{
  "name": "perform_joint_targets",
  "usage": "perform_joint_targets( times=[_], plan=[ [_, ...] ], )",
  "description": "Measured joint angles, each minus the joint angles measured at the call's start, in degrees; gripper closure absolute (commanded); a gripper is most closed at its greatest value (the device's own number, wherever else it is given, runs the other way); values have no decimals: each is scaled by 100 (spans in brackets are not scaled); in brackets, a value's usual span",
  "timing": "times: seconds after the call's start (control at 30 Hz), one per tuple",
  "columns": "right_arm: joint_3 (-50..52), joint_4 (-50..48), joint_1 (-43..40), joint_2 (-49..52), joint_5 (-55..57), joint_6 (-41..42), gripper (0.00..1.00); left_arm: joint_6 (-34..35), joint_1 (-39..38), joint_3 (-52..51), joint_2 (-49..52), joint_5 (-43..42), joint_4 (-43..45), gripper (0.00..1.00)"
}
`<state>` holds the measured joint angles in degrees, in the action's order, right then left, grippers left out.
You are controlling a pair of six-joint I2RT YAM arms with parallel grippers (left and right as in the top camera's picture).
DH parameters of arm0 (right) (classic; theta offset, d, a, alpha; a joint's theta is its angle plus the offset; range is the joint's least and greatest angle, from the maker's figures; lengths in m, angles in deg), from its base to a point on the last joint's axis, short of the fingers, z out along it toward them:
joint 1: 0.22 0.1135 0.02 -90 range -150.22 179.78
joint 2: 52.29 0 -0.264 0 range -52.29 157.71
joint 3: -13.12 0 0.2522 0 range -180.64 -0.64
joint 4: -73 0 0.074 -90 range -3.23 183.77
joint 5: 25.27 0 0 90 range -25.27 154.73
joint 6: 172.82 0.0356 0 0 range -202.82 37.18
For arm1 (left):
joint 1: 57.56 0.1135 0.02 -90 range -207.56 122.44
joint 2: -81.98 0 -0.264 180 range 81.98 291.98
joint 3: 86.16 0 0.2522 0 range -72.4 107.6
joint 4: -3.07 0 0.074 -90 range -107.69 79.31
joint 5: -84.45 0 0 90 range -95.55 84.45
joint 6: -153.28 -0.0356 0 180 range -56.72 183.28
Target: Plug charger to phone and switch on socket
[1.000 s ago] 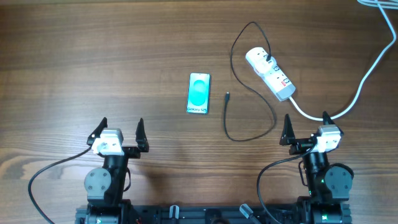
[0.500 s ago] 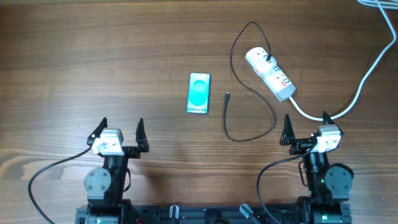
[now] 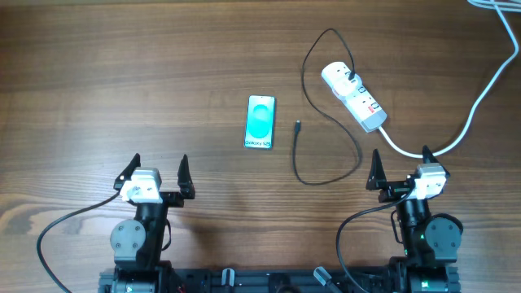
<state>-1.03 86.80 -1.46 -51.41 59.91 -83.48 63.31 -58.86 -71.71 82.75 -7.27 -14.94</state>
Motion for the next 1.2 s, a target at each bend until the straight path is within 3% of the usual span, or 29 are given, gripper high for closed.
perform_joint_targets(
  times=[0.2,0.4,0.53,0.7,0.8,0.97,1.1,1.2],
  plan=[
    [0,0,0,0,0,0,0,55,0,0,2,-188,50,0],
    [0,-2,0,0,0,-2,0,710,20,-15,2,-2146,509,0],
    [0,-2,0,0,2,0,0,1128,20,-28,7,-2929,2052,0],
    [0,0,0,2,2,0,0,1639,20,-39,7,-3316,4035,0],
    [0,-2,0,0,0,0,0,2024,20,-28,0,-3340,4599,0],
    [0,0,0,0,2,0,0,2302,20,483,15,-3311,4426,0],
    [0,0,0,0,2,0,0,2105,20,1794,442,-3265,3123,0],
    [0,2,0,4,7,0,0,1961,20,3274,1447,-3279,2133,0]
  ],
)
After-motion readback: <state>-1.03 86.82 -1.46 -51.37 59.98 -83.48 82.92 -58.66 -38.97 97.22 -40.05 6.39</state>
